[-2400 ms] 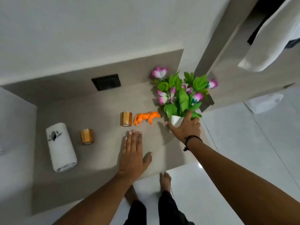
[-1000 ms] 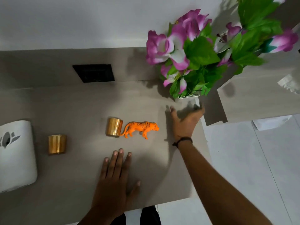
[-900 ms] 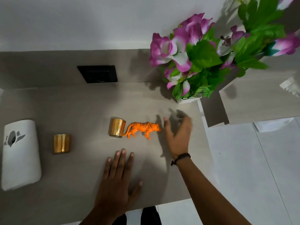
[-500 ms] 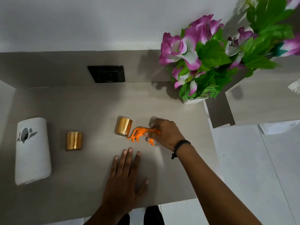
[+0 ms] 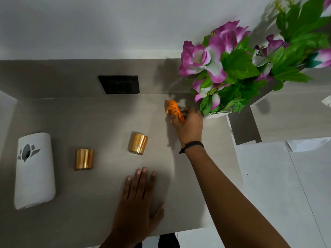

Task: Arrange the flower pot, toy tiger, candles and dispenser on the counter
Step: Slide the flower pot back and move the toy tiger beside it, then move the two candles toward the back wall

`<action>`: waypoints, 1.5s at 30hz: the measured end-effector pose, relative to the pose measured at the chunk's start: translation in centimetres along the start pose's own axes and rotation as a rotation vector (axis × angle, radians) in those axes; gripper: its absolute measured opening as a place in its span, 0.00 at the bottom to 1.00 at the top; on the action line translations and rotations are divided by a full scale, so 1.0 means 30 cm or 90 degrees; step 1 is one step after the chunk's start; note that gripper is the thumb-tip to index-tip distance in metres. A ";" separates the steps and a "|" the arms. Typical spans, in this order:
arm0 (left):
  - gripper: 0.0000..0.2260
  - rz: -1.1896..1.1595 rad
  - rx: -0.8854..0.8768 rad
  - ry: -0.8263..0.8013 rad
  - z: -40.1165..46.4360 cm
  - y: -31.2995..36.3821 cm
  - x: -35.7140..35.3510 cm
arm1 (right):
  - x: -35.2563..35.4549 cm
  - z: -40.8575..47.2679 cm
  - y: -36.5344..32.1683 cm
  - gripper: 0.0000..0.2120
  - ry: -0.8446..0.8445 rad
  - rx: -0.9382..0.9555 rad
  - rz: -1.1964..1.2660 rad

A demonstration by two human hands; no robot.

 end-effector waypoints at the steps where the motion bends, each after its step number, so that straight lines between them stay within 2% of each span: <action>1: 0.46 0.005 -0.001 0.000 0.003 0.001 0.002 | -0.007 0.016 -0.003 0.14 0.018 0.002 -0.011; 5: 0.46 0.017 -0.002 0.008 0.010 0.005 0.005 | -0.026 0.045 -0.009 0.14 0.082 0.001 -0.002; 9: 0.46 -0.006 -0.003 0.016 0.003 0.005 -0.003 | -0.025 0.046 -0.016 0.17 0.092 0.011 -0.010; 12: 0.45 -0.021 0.005 0.025 0.004 -0.003 -0.012 | -0.010 -0.017 -0.035 0.25 0.123 0.059 -0.095; 15: 0.43 -0.077 0.012 0.050 -0.004 -0.007 0.010 | -0.033 -0.149 -0.071 0.25 0.112 0.131 -0.100; 17: 0.39 -0.176 0.071 0.092 -0.013 -0.038 0.051 | -0.098 -0.248 -0.069 0.24 0.008 0.109 -0.032; 19: 0.37 -0.270 0.209 0.157 -0.013 -0.142 0.124 | -0.156 -0.330 -0.059 0.28 -0.068 0.045 0.015; 22: 0.39 -0.242 0.408 0.232 0.015 -0.368 0.252 | -0.208 -0.371 -0.041 0.36 -0.108 -0.069 0.048; 24: 0.41 -0.164 0.471 0.181 0.046 -0.509 0.307 | -0.245 -0.380 -0.046 0.38 -0.158 -0.144 0.065; 26: 0.41 -0.171 0.517 0.037 0.090 -0.612 0.294 | -0.262 -0.371 -0.050 0.34 -0.185 -0.176 0.063; 28: 0.35 -0.217 0.534 -0.068 0.123 -0.671 0.259 | -0.265 -0.355 -0.053 0.28 -0.180 -0.171 0.049; 29: 0.29 -0.238 0.527 -0.073 0.139 -0.687 0.253 | -0.266 -0.349 -0.056 0.25 -0.175 -0.166 0.042; 31: 0.19 -0.270 0.524 -0.046 0.169 -0.703 0.252 | -0.271 -0.330 -0.063 0.25 -0.165 -0.145 0.028; 34: 0.17 -0.328 0.568 0.028 0.217 -0.696 0.262 | -0.274 -0.289 -0.090 0.26 -0.110 -0.072 0.049; 39: 0.24 -0.483 0.560 0.204 0.392 -0.652 0.297 | -0.305 -0.167 -0.142 0.27 -0.041 0.024 0.105; 45: 0.27 -0.511 0.532 0.249 0.575 -0.679 0.263 | -0.365 -0.012 -0.159 0.26 -0.005 0.068 0.142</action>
Point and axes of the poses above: each hand's wrist, its own z-axis towards the middle knuckle, its own x-axis out of the back of the hand, y = z × x, the point moved 7 cm from there along z, towards the middle knuckle, and after that the axes turned 8 degrees about z, right-handed, at the moved point
